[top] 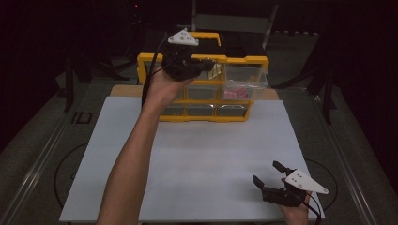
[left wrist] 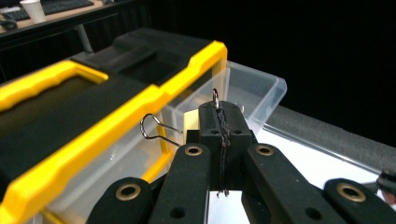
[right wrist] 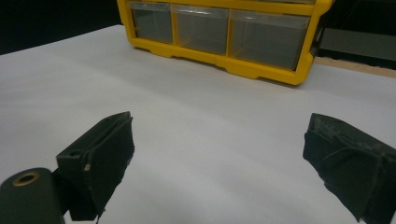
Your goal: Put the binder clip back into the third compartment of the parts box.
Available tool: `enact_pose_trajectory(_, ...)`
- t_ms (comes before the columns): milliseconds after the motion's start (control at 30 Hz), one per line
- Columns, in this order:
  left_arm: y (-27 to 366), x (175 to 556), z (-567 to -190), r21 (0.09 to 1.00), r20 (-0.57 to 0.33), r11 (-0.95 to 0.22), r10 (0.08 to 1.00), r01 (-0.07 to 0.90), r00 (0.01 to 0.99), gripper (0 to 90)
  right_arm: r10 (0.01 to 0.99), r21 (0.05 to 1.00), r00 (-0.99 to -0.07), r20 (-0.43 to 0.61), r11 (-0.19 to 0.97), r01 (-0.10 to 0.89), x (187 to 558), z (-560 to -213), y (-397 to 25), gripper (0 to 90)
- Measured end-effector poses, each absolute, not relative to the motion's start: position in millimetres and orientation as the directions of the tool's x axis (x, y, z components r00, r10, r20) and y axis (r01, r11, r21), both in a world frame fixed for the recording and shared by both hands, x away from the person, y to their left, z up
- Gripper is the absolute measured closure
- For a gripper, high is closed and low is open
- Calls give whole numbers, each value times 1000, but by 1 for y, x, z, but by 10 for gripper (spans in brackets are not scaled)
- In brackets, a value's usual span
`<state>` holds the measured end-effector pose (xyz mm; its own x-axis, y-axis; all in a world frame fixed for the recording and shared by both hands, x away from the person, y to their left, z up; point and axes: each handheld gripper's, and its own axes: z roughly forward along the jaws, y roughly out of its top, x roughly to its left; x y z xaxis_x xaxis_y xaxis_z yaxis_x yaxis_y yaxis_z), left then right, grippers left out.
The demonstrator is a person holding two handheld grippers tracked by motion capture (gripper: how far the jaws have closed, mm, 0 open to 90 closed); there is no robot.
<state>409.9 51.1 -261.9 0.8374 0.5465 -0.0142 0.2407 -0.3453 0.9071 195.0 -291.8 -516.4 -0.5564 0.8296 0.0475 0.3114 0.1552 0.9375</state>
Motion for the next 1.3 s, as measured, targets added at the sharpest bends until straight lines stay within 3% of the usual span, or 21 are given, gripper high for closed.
enact_pose_trajectory(367,21,427,-254,904,-28,-344,542,252,840,900,828,938,-558,50,153,311,195,-516,-291,84)
enact_pose_trajectory(633,-5,436,-264,904,-95,-314,515,291,852,881,827,939,-559,52,150,309,195,-516,-292,84)
enact_pose_trajectory(667,-7,438,-267,896,-125,-305,524,323,843,715,828,939,-559,51,151,309,195,-516,-292,84)
enact_pose_trajectory(733,-7,439,-272,881,-97,-326,586,343,805,387,829,940,-557,51,149,308,194,-516,-293,84)
enact_pose_trajectory(767,-7,439,-272,881,-97,-326,586,343,805,277,829,940,-557,51,149,308,194,-516,-293,84)
enact_pose_trajectory(800,-2,440,-275,877,-114,-310,609,368,785,277,830,940,-556,50,149,307,194,-516,-293,85)
enact_pose_trajectory(833,1,440,-276,877,-114,-305,618,371,778,136,829,940,-556,52,147,307,194,-516,-294,85)
enact_pose_trajectory(967,20,439,-284,869,-100,-310,653,386,750,58,830,939,-555,53,148,310,195,-516,-293,84)
enact_pose_trajectory(1300,81,409,-314,882,-77,-284,700,376,710,43,825,937,-563,45,159,309,195,-517,-291,84)
